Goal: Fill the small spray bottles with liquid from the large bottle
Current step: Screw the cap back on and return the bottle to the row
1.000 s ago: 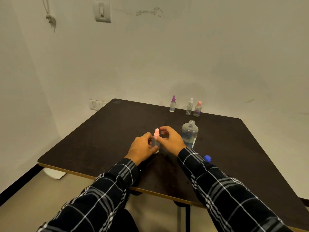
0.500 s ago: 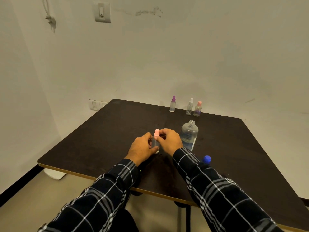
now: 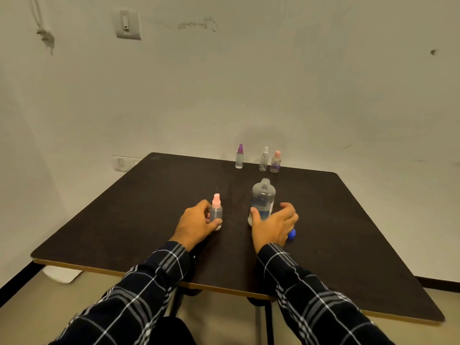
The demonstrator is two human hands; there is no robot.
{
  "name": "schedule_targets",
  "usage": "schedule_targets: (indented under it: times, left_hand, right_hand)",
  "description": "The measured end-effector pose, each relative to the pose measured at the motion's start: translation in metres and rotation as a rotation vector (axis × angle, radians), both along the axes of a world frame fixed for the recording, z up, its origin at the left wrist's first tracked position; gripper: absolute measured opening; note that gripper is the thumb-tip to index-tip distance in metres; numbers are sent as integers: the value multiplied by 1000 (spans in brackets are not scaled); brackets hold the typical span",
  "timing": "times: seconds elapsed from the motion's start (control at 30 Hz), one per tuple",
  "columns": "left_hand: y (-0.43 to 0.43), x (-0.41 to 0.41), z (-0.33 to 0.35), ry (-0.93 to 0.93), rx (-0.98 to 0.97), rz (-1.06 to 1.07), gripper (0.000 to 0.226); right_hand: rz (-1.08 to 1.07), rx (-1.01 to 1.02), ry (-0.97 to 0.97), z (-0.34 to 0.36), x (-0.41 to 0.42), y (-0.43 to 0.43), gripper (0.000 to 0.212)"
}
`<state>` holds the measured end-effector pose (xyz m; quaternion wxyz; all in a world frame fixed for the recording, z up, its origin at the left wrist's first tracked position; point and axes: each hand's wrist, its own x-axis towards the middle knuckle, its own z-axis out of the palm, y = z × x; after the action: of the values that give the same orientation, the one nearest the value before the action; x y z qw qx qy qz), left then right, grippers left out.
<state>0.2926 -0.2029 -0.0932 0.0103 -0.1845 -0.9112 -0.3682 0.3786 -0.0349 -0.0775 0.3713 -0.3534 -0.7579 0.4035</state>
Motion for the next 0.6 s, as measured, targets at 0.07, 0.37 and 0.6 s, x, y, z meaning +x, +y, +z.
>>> schedule_targets:
  times: [0.07, 0.37, 0.6]
  left_hand:
    - [2, -1, 1, -5, -16, -3, 32]
    - [18, -12, 2, 9, -24, -24, 31]
    - [41, -35, 7, -1, -19, -65, 30]
  right_hand:
    - [96, -83, -82, -2, -5, 15, 92]
    - [364, -120, -184, -3, -26, 44, 62]
    - [315, -115, -226, 3, -42, 73, 59]
